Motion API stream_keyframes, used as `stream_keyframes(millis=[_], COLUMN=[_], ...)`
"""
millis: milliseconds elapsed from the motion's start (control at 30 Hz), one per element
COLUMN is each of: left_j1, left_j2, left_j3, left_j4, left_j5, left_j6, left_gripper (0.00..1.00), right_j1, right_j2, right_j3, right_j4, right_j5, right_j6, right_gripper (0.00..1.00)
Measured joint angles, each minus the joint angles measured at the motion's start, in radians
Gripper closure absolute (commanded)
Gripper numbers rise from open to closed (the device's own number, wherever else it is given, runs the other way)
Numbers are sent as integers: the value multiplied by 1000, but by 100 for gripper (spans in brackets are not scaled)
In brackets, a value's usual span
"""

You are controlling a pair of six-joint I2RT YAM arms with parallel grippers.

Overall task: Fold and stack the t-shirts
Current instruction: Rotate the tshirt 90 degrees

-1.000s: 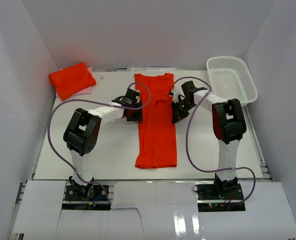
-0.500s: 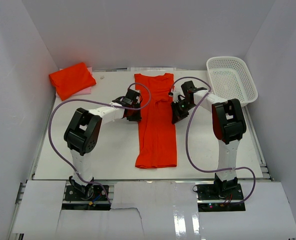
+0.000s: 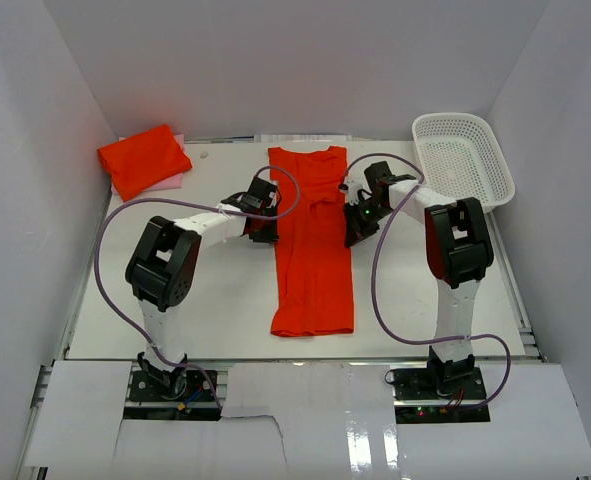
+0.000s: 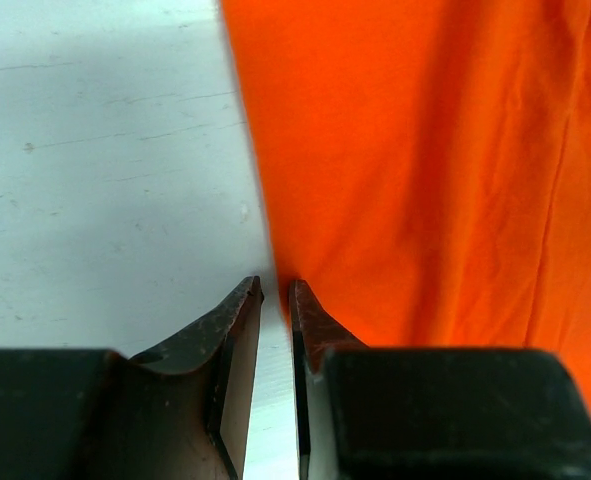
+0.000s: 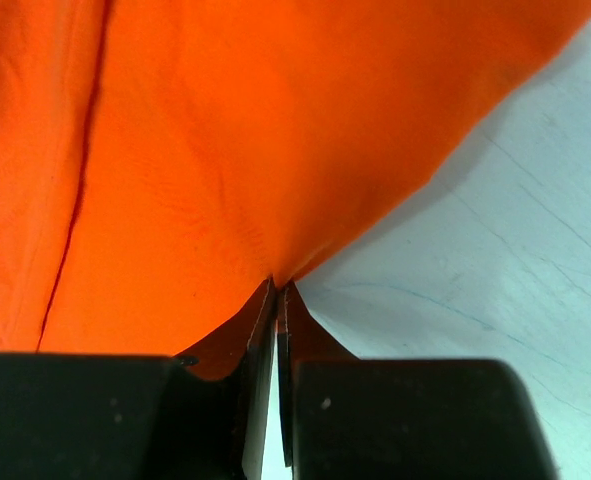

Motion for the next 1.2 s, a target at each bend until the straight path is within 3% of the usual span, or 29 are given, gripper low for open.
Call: stream_keyframes(millis=[433,567,633,733,1200], left_j1=[66,71,71,61,-71], left_j2=[-17,-18,-22,-34,2], left_j3=[-17,-17,-17,-17,106], left_j4=[-19,-21,-23,-29,-106], left_j5=[17,51,82,108,68], left_j6=[37,32,17,-5,-53], left_gripper=[71,62,54,49,54], right_j1=[-43,-43,-43,-44,-44], right_j2=[-7,-8,-8,-8,-8], right_j3=[-8,-8,-8,-7,-7], right_j4=[0,0,0,-1,-2], right_j5=[8,7,7,3,2], right_j6=[-17,-19,-19,-20,-20], right_gripper=[92,92,85,84,85])
